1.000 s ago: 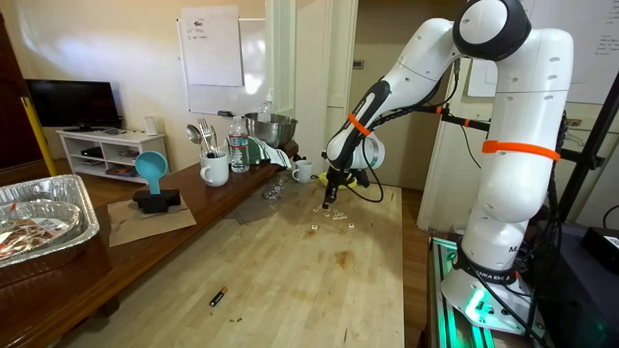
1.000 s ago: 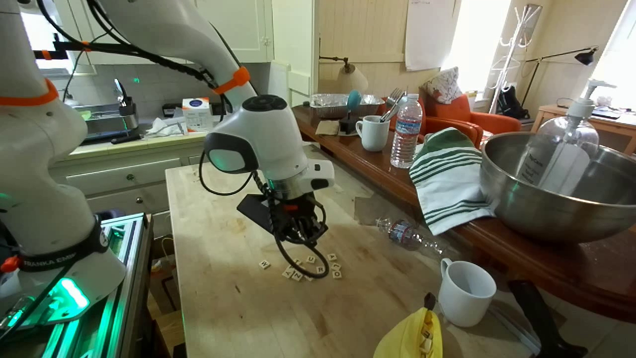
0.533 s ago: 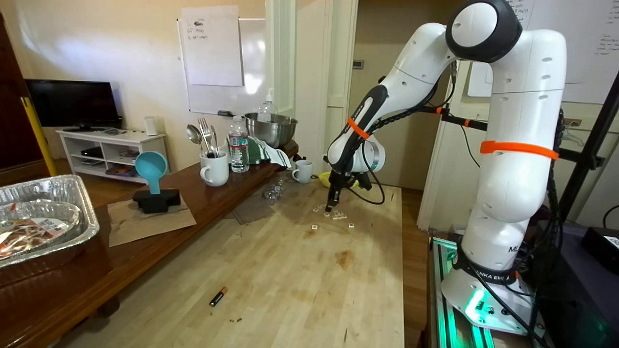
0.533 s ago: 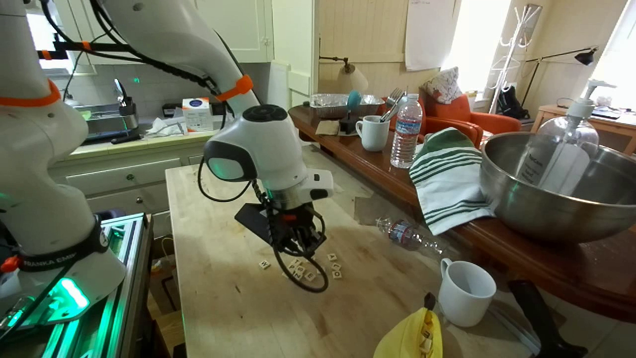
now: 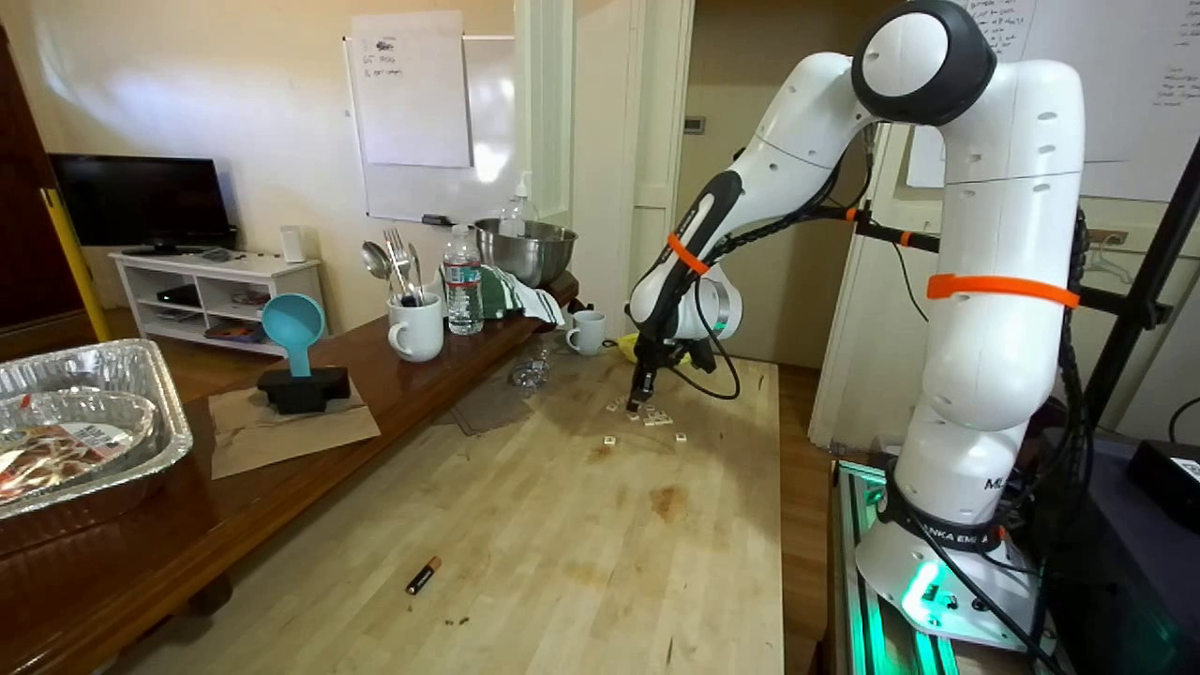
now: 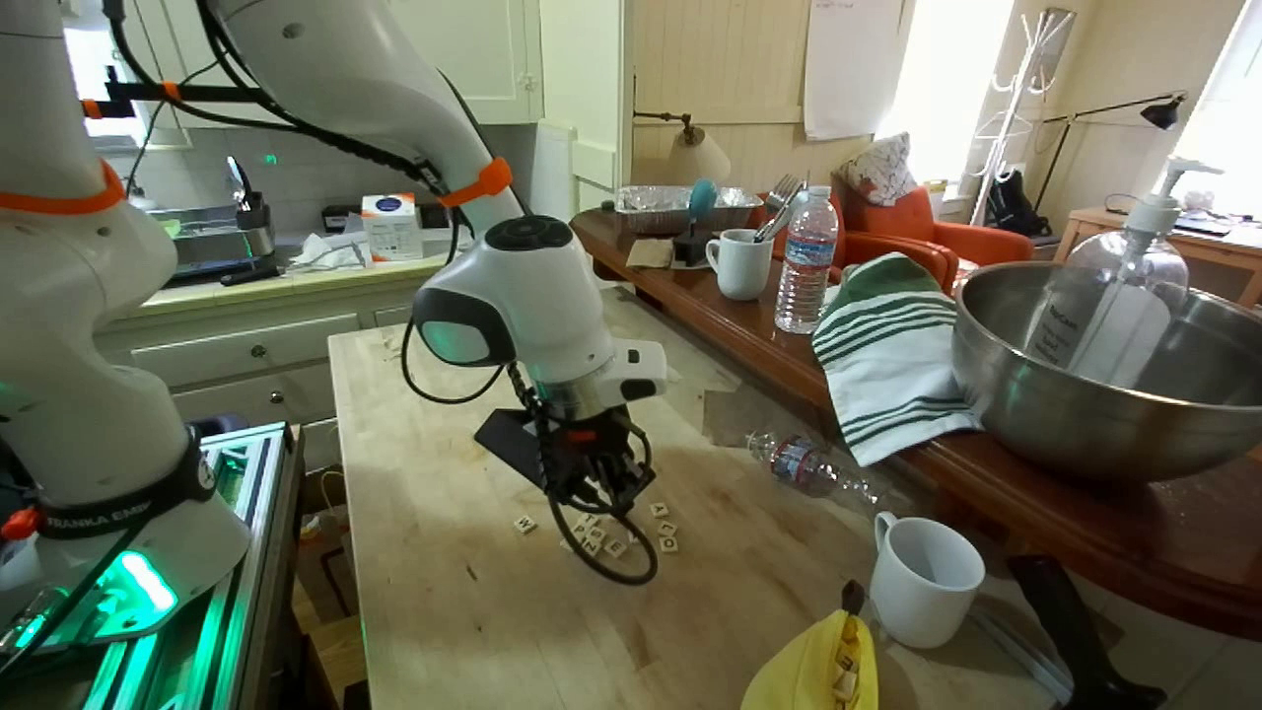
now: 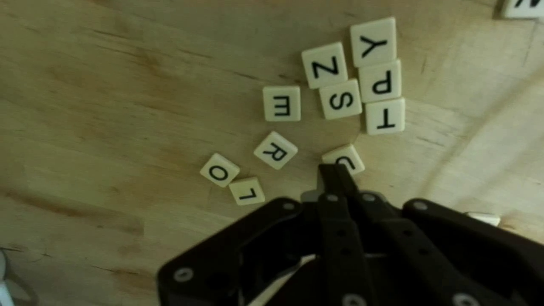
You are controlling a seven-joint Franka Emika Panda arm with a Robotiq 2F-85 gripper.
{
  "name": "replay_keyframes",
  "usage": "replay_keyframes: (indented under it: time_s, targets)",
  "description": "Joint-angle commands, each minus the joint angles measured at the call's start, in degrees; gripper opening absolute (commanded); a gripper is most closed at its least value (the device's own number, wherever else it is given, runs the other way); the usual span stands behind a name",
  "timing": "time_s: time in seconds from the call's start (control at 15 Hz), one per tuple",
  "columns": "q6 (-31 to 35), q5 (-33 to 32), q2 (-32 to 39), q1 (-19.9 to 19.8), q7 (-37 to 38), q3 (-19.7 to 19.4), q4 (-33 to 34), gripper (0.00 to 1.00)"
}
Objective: Spell out the word hurt
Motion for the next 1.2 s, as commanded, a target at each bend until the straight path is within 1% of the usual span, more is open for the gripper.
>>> replay_keyframes:
  time_s: [0.0,0.6,0.8,1.13]
  targets:
    - [2.2,2.3,2.1,-1.5,-2.6,2.0,1.1,0.00]
    - [3.1,1.2,3.9,-1.9,-2.4,2.1,1.7,0.00]
    - [2.8,0.2,3.9,-0.8,-0.5,1.1,1.2,0.00]
    - [2.5,-0.1,3.8,0.5,2.7,0.5,0.7,0.00]
